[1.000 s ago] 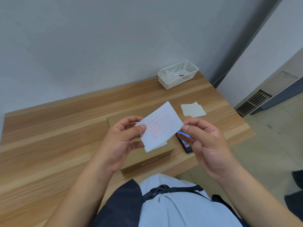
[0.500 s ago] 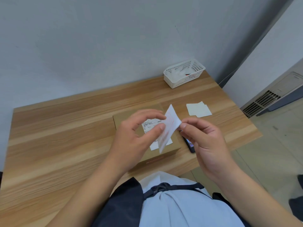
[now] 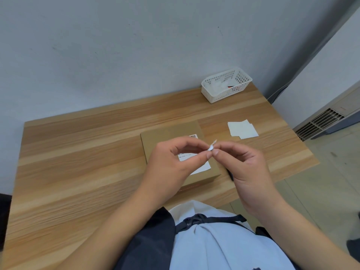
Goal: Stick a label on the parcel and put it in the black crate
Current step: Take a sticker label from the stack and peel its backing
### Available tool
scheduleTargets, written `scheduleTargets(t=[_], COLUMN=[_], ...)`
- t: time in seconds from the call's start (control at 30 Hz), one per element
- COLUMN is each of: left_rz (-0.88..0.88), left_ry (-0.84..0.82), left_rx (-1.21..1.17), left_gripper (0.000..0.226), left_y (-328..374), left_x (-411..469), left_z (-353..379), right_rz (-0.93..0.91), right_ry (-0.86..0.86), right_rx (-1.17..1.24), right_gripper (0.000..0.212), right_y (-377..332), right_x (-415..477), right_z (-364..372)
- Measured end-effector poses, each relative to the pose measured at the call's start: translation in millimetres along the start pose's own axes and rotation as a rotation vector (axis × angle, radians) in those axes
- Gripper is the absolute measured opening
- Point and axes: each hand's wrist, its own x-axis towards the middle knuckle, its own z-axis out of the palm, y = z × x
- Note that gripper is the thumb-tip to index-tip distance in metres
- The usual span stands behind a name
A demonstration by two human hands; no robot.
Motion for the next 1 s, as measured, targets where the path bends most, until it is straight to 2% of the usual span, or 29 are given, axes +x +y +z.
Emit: scheduleTargets(t=[0.33,0.53,0.67,0.7,0.77,0.8,0.9,1.0], left_rz=[-0.1,-0.123,-0.096,-0.072,-0.035,-0.026,-0.022,-0.036], left_ry=[-0.06,0.002,0.059,0.072,0.091,0.095,0.078,0.049], left_rx=[-0.148,-0.178,-0.121,-0.09,-0.043,-0.026,-0.003,0.011], left_gripper=[0.006,0.001,0.004,0.004,0.006,0.007,0.006,0.006], left_y=[-11,-13,-14,-15,-16,-16,-16,-16], left_x=[2,1,-2,-2,-2,-2,-2,-2], left_z=[2,7,11,12,13,14,17,19], right_rz=[-0.037,-0.007,0.07,0.089,0.108,0.114,0.142,0.163], right_ry=[0.009,0.037,0.025,0.024,0.03,0.047,0.049,0.052], right_rx=[-0.05,-0.054,0.018,0.046,0.076,0.087,0.099,0.091], right_gripper=[0.042,0.032,0.006,0.007,0.028,0.03,0.009,0.006], right_y=[4,10,15,15,17,17,19,21], right_x=[-3,-4,-5,-6,-6,-6,-7,-8], right_z=[0,-4,-7,-6,-7,-8,-10,-14])
